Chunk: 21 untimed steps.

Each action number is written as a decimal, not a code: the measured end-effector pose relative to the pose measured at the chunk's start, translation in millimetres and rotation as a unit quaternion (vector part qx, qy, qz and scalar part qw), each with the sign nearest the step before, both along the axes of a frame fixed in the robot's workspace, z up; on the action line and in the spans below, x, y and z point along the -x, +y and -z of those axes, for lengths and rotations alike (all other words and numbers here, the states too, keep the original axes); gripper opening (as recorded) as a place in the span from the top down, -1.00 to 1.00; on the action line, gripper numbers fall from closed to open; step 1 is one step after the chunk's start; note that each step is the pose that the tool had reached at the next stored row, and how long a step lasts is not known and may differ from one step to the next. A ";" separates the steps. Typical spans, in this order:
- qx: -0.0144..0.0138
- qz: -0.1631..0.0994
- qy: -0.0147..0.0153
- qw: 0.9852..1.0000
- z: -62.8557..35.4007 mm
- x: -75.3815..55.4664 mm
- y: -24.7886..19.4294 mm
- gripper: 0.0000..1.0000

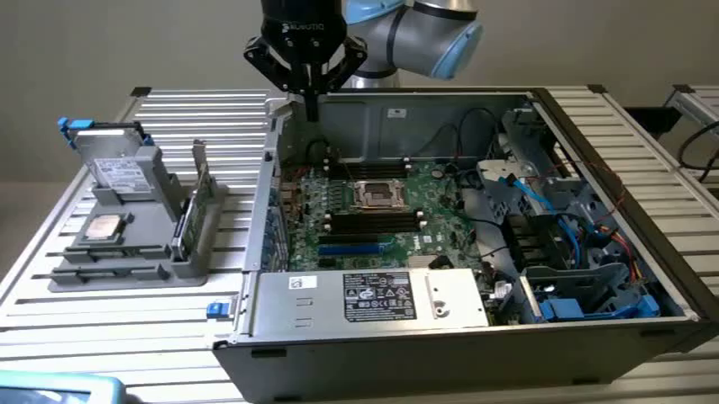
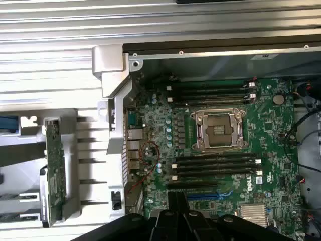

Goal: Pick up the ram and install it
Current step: 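Reach for the ram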

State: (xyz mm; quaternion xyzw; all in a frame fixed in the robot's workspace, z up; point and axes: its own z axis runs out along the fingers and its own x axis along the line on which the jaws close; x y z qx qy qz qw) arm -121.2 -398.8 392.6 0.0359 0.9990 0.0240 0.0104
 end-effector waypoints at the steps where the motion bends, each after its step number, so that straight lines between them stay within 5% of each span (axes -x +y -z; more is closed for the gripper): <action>1: 0.000 0.000 0.000 1.000 0.0 0.0 0.0 0.79; 17: 0.000 0.000 0.000 1.000 0.1 0.8 0.0 0.79; 21: 0.002 0.000 0.002 1.000 0.2 14.6 -0.1 0.79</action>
